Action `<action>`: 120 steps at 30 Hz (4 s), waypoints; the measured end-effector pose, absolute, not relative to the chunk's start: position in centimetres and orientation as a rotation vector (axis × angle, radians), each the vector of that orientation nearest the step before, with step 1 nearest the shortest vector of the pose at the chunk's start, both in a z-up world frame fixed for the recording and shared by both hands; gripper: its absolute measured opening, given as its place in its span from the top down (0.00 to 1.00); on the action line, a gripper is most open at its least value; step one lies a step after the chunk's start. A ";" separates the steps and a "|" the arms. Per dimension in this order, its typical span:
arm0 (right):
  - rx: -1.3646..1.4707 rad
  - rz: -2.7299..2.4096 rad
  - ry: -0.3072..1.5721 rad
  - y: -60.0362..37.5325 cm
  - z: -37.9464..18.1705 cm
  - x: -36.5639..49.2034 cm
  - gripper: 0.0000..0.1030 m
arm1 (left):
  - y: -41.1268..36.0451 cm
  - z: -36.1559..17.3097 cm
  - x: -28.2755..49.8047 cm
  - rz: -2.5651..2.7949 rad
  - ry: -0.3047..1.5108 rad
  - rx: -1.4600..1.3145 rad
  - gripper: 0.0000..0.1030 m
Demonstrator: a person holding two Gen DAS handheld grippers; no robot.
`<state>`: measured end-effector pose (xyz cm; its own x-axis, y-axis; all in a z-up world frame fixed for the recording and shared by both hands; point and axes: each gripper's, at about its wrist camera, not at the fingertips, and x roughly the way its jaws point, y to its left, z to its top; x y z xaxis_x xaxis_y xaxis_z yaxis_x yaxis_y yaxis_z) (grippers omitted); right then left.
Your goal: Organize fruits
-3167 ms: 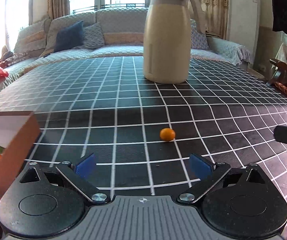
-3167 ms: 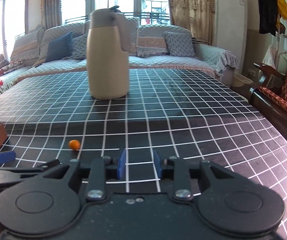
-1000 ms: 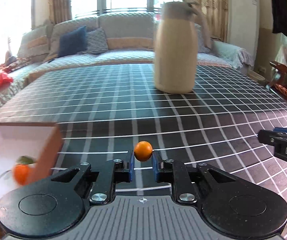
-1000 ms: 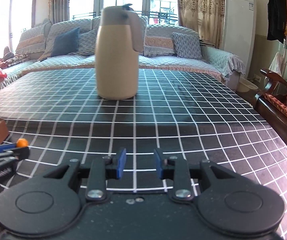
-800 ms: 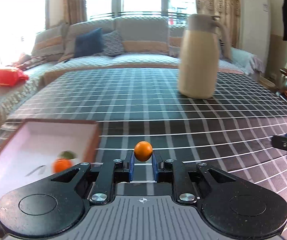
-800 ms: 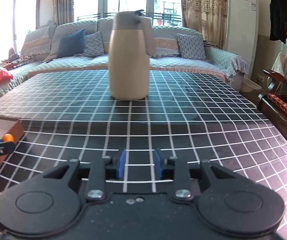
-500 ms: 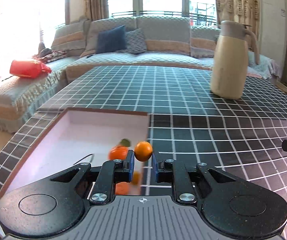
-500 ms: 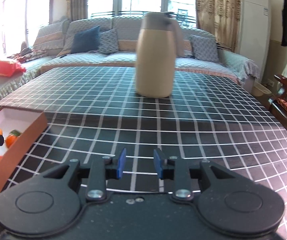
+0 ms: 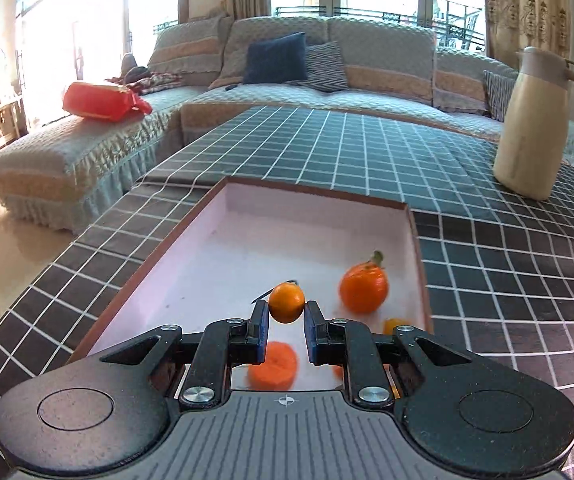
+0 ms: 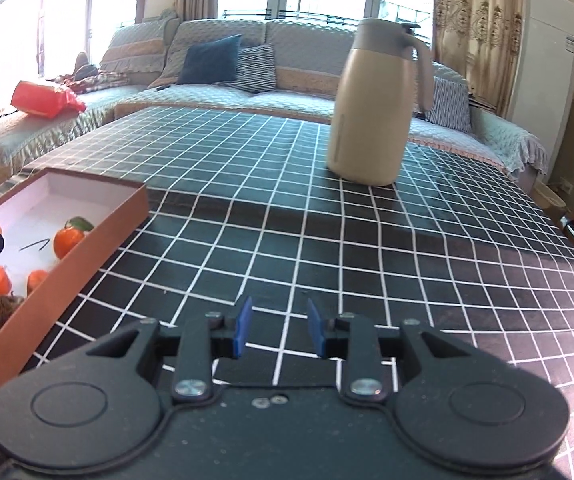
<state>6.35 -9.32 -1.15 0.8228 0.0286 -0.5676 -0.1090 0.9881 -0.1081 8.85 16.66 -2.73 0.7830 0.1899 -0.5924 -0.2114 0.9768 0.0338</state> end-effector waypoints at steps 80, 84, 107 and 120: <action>-0.093 0.295 0.542 0.3 0.4 -7.9 0.30 | 18.6 -0.2 -10.4 0.323 0.582 -0.010 0.04; -0.105 0.298 0.544 0.6 0.1 -8.1 0.30 | 19.1 -0.2 -10.6 0.327 0.582 -0.022 0.04; -0.103 0.308 0.554 1.2 -0.2 -7.8 0.31 | 19.2 -0.6 -11.1 0.324 0.592 -0.002 0.04; -0.098 0.300 0.554 0.9 -0.1 -7.7 0.32 | 18.7 -0.5 -10.9 0.307 0.596 0.001 0.04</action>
